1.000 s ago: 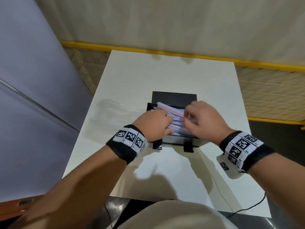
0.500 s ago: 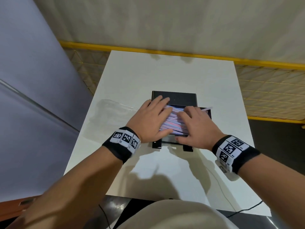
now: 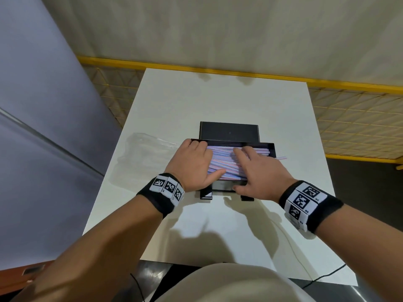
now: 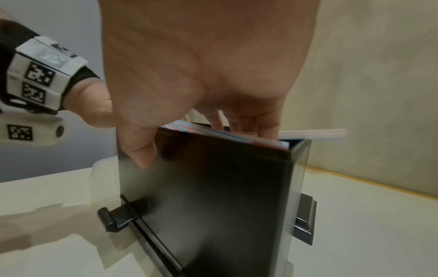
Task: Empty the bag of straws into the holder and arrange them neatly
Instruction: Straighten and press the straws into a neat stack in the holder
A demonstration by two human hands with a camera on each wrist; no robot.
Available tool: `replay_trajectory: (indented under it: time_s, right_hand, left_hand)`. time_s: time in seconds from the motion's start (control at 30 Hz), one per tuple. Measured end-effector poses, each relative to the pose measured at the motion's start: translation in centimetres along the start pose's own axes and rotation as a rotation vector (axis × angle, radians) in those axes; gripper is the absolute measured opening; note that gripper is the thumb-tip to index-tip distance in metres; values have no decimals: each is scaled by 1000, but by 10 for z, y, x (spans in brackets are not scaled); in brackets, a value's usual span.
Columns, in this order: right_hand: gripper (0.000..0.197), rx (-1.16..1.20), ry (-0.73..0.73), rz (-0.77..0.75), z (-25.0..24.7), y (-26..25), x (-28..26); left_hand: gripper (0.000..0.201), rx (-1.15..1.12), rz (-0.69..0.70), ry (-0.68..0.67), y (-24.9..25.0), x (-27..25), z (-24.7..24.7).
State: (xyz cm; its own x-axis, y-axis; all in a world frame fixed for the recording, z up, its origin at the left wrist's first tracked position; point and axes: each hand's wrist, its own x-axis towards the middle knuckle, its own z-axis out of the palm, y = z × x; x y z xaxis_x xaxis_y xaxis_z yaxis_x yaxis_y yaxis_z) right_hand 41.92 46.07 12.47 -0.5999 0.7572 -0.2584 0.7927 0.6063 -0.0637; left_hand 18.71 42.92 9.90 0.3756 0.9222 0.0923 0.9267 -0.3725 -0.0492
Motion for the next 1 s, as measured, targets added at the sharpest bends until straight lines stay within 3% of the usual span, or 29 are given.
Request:
replay_trajectory:
  time_s: [0.1,0.27,0.5,0.67,0.77,0.9,1.0]
  right_hand:
    - [84,208,31,-85,-4,-5,7]
    - [78,427,70,-76,-10,-10,4]
    - [56,92,311,-118,-11,6,-1]
    - [80,175,209,-79,0,11,11]
    - [96,75,91,-50,0,8,13]
    - [100,3,24,-10,5,11,13]
    - [98,23,-3,8,6,12,11]
  left_hand:
    - [72,-21,-23,-25,1,2,-2]
    - [88,-6,-63,-133,-1,5,-5]
    - [73,-43,-70,-181,-2,7,-2]
    - [76,-39,-51,-212,-4,12,-2]
    - [80,-26,-49,-270,-5,14,-4]
    - [89,-51,-49,-359,-3,22,-4]
    - [81,-70,-35,-346,-3,24,-8]
